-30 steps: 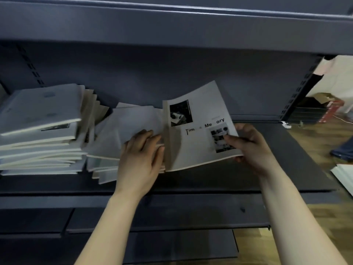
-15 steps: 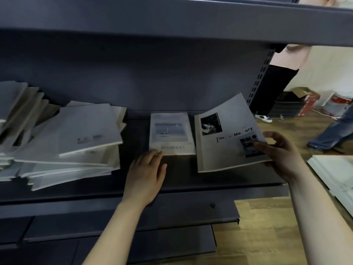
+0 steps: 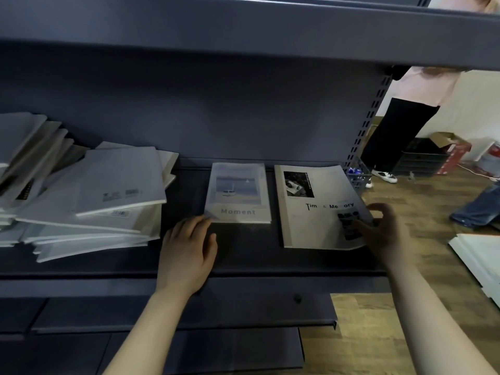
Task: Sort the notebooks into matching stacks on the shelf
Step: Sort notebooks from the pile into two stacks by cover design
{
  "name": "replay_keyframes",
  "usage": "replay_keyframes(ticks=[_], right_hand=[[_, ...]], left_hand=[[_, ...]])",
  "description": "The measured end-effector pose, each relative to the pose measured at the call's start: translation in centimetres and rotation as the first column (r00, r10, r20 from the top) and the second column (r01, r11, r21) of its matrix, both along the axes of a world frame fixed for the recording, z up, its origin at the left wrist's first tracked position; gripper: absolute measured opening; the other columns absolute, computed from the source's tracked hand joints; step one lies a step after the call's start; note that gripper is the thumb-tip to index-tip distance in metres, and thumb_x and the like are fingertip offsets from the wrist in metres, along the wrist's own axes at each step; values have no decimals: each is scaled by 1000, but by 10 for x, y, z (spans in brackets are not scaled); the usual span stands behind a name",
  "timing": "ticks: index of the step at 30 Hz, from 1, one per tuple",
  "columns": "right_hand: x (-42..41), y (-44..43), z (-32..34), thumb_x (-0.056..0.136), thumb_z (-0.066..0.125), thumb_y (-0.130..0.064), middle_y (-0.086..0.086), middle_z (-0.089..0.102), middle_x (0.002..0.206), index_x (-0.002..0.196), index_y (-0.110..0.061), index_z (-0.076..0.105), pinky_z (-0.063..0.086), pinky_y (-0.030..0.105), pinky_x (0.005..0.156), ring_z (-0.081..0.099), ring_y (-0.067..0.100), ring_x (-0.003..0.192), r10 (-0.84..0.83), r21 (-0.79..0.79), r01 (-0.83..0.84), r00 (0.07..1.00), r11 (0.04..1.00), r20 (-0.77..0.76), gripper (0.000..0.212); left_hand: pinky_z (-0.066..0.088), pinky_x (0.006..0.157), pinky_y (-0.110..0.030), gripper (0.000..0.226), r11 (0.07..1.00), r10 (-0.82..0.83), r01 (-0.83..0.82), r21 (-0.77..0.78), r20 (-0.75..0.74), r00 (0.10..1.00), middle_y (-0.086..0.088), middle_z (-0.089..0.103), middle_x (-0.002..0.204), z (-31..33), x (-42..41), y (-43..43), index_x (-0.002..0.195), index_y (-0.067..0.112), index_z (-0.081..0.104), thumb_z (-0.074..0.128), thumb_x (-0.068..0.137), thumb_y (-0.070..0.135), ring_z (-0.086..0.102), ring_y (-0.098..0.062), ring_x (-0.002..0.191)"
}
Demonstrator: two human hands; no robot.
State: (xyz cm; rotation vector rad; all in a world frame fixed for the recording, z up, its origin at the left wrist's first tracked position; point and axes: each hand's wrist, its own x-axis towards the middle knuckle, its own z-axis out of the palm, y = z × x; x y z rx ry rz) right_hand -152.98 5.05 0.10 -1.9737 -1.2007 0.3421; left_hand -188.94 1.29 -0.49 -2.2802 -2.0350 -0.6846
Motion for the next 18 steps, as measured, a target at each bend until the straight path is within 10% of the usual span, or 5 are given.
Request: replay_keyframes(ticks=[9,18], right_hand=[[-10,-2,-17,82,68,-5,25,68,80,91,-2,64,36,37,61,63,45,76,-5,171,-47,956,984,293,10],[-19,-6,-17,86,66,-9,24,64,91,91,0,67,39,44,84,55,40,93,0,151,-53,942,987,335,11]], left_hand=[[43,96,-45,55,1000,13,-13,-4,6,1000,-7,60,124,2,2,-1,121,11,62,27,90,40,55,-29,112],[45,92,-46,54,1000,28,-28,1,18,999,-8,62,120,1,2,-1,117,9,64,28,90,39,58,-31,107]])
